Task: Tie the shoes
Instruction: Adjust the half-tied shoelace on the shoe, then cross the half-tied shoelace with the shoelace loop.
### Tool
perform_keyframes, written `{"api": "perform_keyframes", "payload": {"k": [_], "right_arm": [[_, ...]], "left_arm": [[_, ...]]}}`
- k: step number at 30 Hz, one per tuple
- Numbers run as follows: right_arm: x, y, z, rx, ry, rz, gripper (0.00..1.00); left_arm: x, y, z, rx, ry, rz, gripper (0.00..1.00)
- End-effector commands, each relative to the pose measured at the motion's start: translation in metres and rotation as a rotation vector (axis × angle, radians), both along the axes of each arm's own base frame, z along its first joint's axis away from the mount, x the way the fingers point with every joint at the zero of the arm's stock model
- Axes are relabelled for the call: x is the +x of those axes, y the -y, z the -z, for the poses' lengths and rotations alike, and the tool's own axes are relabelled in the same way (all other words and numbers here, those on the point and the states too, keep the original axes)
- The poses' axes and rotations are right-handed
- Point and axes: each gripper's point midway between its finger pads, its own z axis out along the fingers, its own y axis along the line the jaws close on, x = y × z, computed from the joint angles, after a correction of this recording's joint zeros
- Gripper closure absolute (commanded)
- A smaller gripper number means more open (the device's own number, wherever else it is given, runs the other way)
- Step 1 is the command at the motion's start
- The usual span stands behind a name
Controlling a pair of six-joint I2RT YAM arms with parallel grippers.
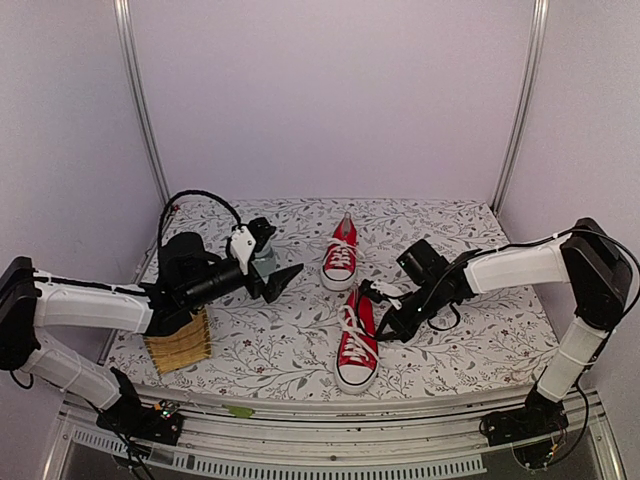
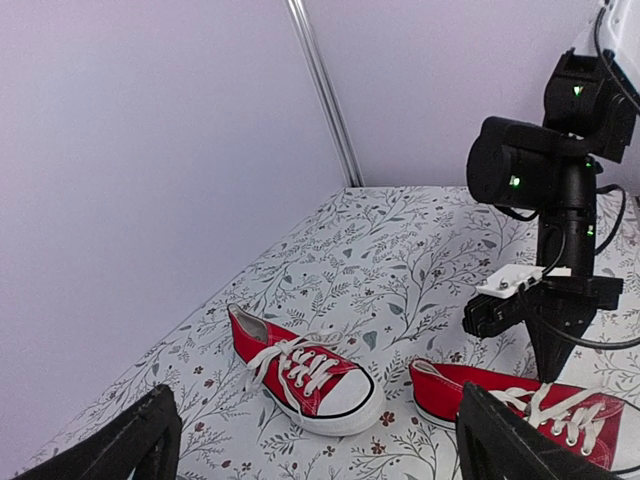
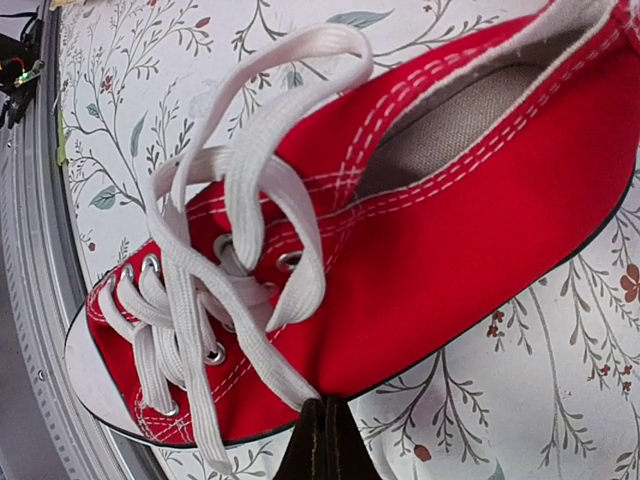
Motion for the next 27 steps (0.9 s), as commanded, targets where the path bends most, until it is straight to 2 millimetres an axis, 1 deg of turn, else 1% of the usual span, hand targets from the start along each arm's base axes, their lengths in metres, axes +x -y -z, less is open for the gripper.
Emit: {"api": "perform_keyframes", "payload": {"k": [1,4,6,7,8,10,11,14,17,20,24,26,27], "right_arm": [[-0.004,-0.002,-0.018,0.044,0.033,-0.025,0.99],[-0.007,-0.003,-0.033,0.076,0.039,-0.026,0.99],[-0.008,0.000,-0.038,0.077,0.047,-0.016,0.99],[-0.007,0.005,-0.035,0.052,0.056,-0.001,0.96],[-0.005,0.010,-0.030,0.016,0.060,0.018,0.88],[-0.003,0.030,-0.011,-0.118,0.049,0.058,0.80],[-0.002,0.037,-0.004,-0.176,0.040,0.071,0.76],[-0.007,0.044,0.008,-0.282,0.024,0.055,0.70],[-0.013,0.047,0.017,-0.354,-0.010,0.023,0.62],[-0.020,0.044,0.025,-0.388,0.005,-0.025,0.58],[-0.016,0.041,0.036,-0.422,0.015,-0.042,0.57],[-0.015,0.036,0.038,-0.424,0.027,-0.056,0.57],[-0.015,0.034,0.039,-0.423,0.031,-0.064,0.61]], "left_arm": [[-0.002,0.003,-0.005,-0.016,-0.018,0.027,0.04],[-0.009,0.007,-0.002,-0.002,-0.010,0.064,0.04],[-0.014,0.011,-0.002,0.012,-0.004,0.078,0.04],[-0.017,0.014,-0.001,0.025,0.001,0.089,0.04],[-0.021,0.017,0.000,0.037,0.007,0.101,0.04],[-0.029,0.023,0.003,0.061,0.029,0.122,0.04],[-0.032,0.024,0.003,0.072,0.042,0.124,0.04],[-0.038,0.028,0.004,0.090,0.061,0.141,0.04],[-0.036,0.027,0.005,0.104,0.073,0.131,0.04],[-0.034,0.027,0.007,0.111,0.074,0.122,0.04],[-0.037,0.029,0.008,0.115,0.073,0.146,0.04],[-0.038,0.030,0.008,0.117,0.073,0.153,0.04],[-0.038,0.030,0.008,0.118,0.073,0.153,0.04]]}}
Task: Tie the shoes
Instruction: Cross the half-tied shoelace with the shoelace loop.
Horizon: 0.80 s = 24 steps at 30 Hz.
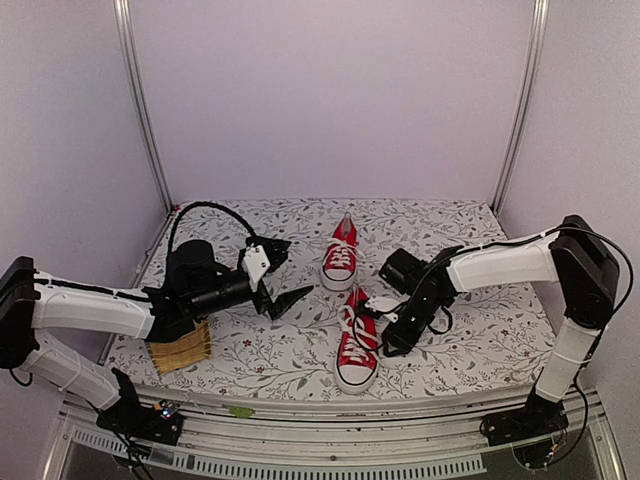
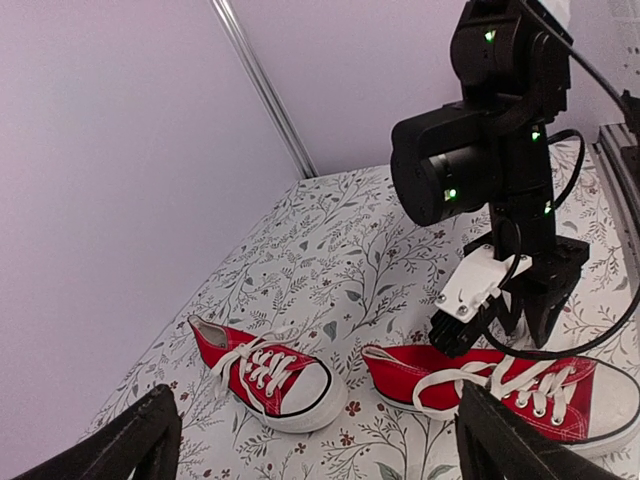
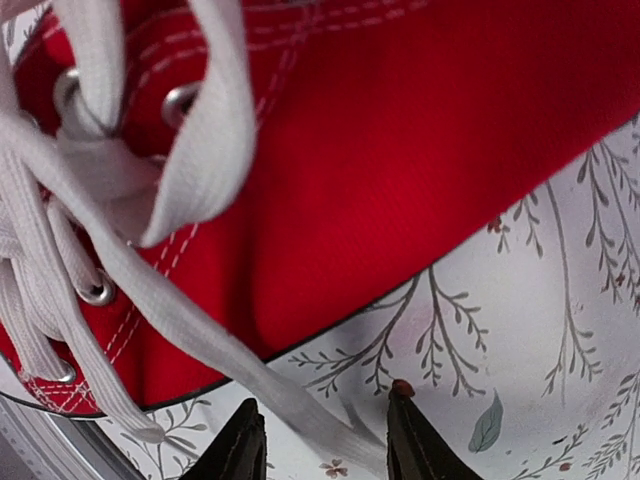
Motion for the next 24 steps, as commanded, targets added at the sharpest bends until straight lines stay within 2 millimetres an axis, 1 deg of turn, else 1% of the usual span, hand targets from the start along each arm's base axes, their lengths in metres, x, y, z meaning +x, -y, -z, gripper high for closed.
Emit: {"api": "perform_keyframes", "payload": {"k": [1,2,3,4,6,11,12,14,15,17,21,24], "right_arm": [[0.000,0.001,0.014,-0.065,0.006,-0.040,0.72],[0.000,0.001,0.014,-0.070,0.010,-0.041,0.85],[0.001,0.001,0.011,-0.071,0.016,-0.039,0.94],[0.002,0.001,0.007,-0.066,0.022,-0.038,0.98],[0.002,-0.003,-0.005,-0.040,0.030,-0.038,0.99],[0.005,-0.030,-0.062,0.106,0.074,-0.061,0.99],[0.004,-0.034,-0.071,0.136,0.076,-0.072,0.99],[-0.004,-0.042,-0.082,0.183,0.067,-0.102,0.99],[-0.003,-0.053,-0.096,0.225,0.083,-0.120,0.99],[-0.010,-0.062,-0.106,0.262,0.079,-0.149,0.99],[-0.026,-0.074,-0.117,0.305,0.053,-0.197,0.99],[-0.036,-0.075,-0.128,0.351,0.040,-0.214,0.99]], "left_arm": [[-0.005,0.003,-0.006,0.001,0.021,0.026,0.04],[-0.005,0.003,-0.007,0.001,0.022,0.026,0.04],[-0.005,0.003,-0.007,0.002,0.024,0.026,0.04],[-0.005,0.003,-0.008,0.000,0.025,0.026,0.04],[-0.005,0.003,-0.009,-0.003,0.026,0.026,0.04],[-0.006,0.003,-0.012,-0.009,0.031,0.030,0.04],[-0.007,0.003,-0.012,-0.007,0.031,0.031,0.04],[-0.007,0.003,-0.012,-0.006,0.031,0.033,0.04],[-0.007,0.002,-0.011,-0.005,0.031,0.032,0.04],[-0.007,0.003,-0.010,0.000,0.032,0.036,0.05],[-0.008,0.005,-0.004,0.016,0.019,0.047,0.09],[-0.008,0.007,0.002,0.028,0.002,0.055,0.14]]}}
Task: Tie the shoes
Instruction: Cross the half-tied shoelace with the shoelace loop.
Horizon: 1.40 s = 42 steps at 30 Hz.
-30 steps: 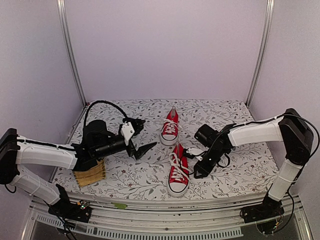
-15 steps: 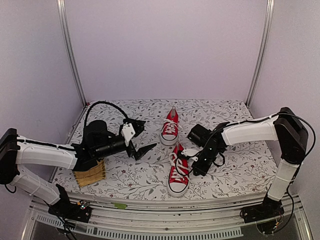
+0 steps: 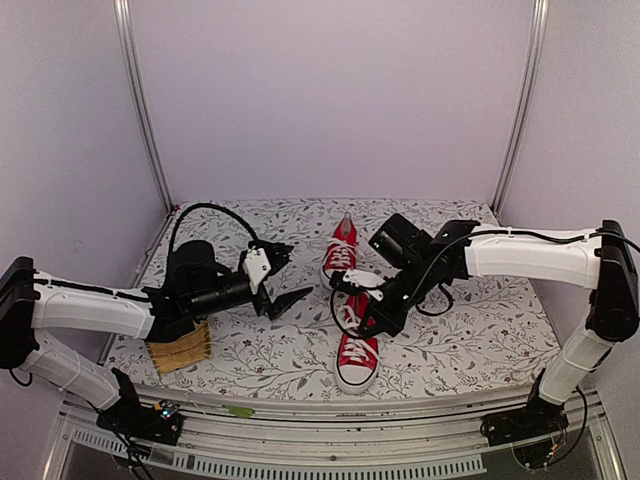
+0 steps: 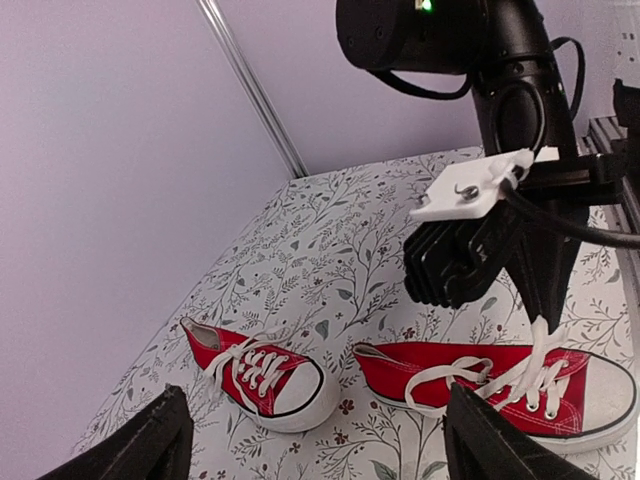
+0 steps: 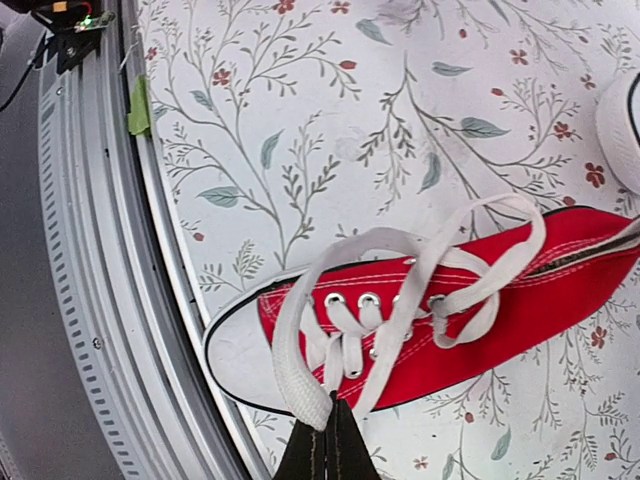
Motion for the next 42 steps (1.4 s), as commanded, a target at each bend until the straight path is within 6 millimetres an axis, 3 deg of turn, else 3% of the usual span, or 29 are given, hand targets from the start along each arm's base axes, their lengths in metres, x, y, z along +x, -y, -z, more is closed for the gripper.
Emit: {"api": "perform_keyframes", "payload": {"k": [1,4,7,10,16,18,22,24,27,31,36,38,42], "right_arm": [[-0.021,-0.003,-0.025,0.087,-0.034,-0.049,0.99],[-0.026,0.006,-0.031,0.103,-0.022,-0.016,0.99],[-0.030,0.008,-0.025,0.117,-0.049,0.010,0.99],[-0.031,0.009,-0.014,0.120,-0.065,0.019,0.99],[-0.021,0.020,-0.002,0.133,-0.087,0.065,0.99],[-0.019,0.024,0.001,0.134,-0.093,0.085,0.99],[-0.020,0.027,0.005,0.146,-0.105,0.095,0.99],[-0.019,0.029,0.008,0.144,-0.111,0.103,0.99],[-0.019,0.031,0.010,0.144,-0.117,0.108,0.99],[-0.016,0.036,0.013,0.141,-0.121,0.123,0.99],[-0.013,0.041,0.015,0.135,-0.123,0.142,0.99],[-0.010,0.044,0.016,0.132,-0.119,0.158,0.99],[-0.003,0.051,0.019,0.122,-0.133,0.207,0.99]], "left_arm": [[-0.004,0.006,0.002,0.014,-0.013,0.035,0.16],[-0.010,0.011,0.016,0.055,-0.034,0.084,0.24],[-0.016,0.016,0.051,0.159,-0.061,0.191,0.29],[0.000,0.024,0.087,0.321,-0.048,0.242,0.32],[0.027,0.060,0.140,0.518,0.163,0.369,0.16],[0.031,0.070,0.154,0.548,0.145,0.407,0.15],[0.030,0.080,0.157,0.541,0.166,0.462,0.15],[0.027,0.080,0.179,0.583,0.121,0.504,0.17],[0.026,0.084,0.182,0.584,0.101,0.531,0.22],[0.017,0.086,0.174,0.552,0.090,0.566,0.40],[0.014,0.080,0.171,0.571,0.073,0.554,0.79],[0.015,0.079,0.156,0.549,0.084,0.525,1.00],[0.013,0.078,0.142,0.511,0.099,0.470,1.00]]}}
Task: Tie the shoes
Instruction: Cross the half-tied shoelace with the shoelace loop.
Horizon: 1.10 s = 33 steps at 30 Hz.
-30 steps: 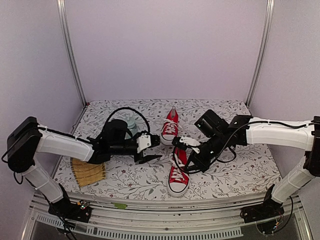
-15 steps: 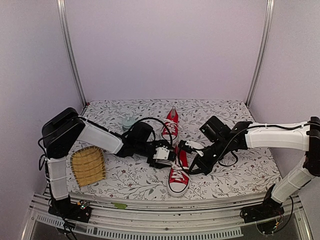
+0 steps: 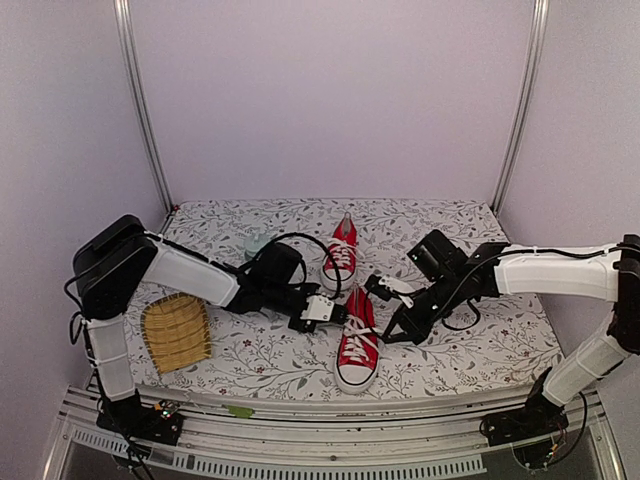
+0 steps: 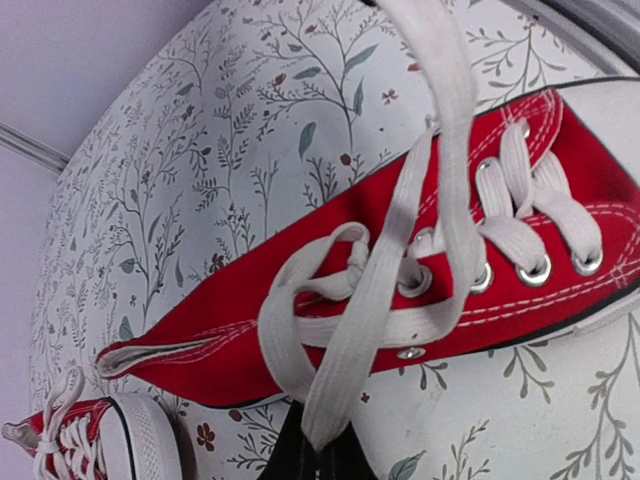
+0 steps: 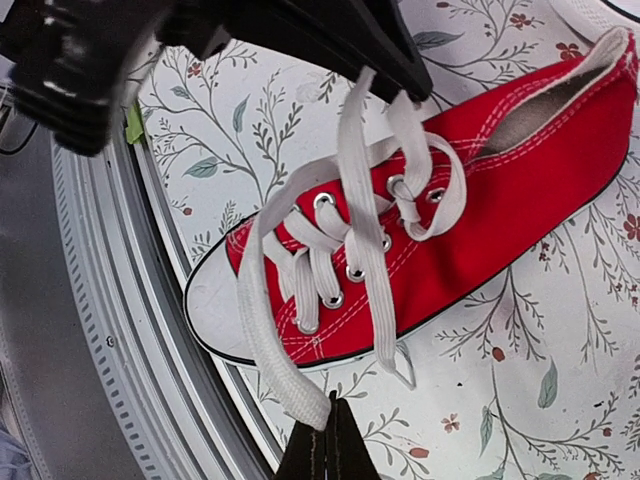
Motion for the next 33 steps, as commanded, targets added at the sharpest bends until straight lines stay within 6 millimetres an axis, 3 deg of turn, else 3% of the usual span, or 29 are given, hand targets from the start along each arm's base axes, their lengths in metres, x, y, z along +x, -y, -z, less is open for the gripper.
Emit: {"api": "perform_keyframes", "payload": {"k": [1,12,17,22,26,28,30,33], "right_arm": [[0.007,0.008,-0.004,0.016,-0.012,0.063,0.99],[0.010,0.038,-0.008,0.049,-0.166,0.325,0.99],[-0.006,0.035,-0.001,0.111,-0.273,0.357,0.99],[-0.022,0.051,0.019,0.098,-0.379,0.425,0.99],[-0.025,0.054,0.017,0.129,-0.402,0.462,0.99],[-0.024,0.055,0.020,0.136,-0.417,0.471,0.93],[-0.025,0.054,0.024,0.124,-0.439,0.461,0.80],[-0.009,0.043,0.008,0.133,-0.368,0.401,0.68]], "left_arm": [[-0.004,0.002,-0.032,-0.075,0.036,-0.047,1.00],[-0.021,-0.003,-0.015,-0.013,0.073,-0.070,1.00],[-0.014,0.000,-0.007,0.019,0.156,-0.108,1.00],[-0.016,-0.002,0.000,0.050,0.204,-0.100,1.00],[-0.017,-0.004,0.005,0.066,0.212,-0.103,1.00],[-0.017,-0.004,0.006,0.066,0.213,-0.101,1.00],[-0.018,-0.003,0.006,0.064,0.219,-0.099,1.00],[-0.016,-0.001,0.004,0.060,0.225,-0.104,1.00]]}}
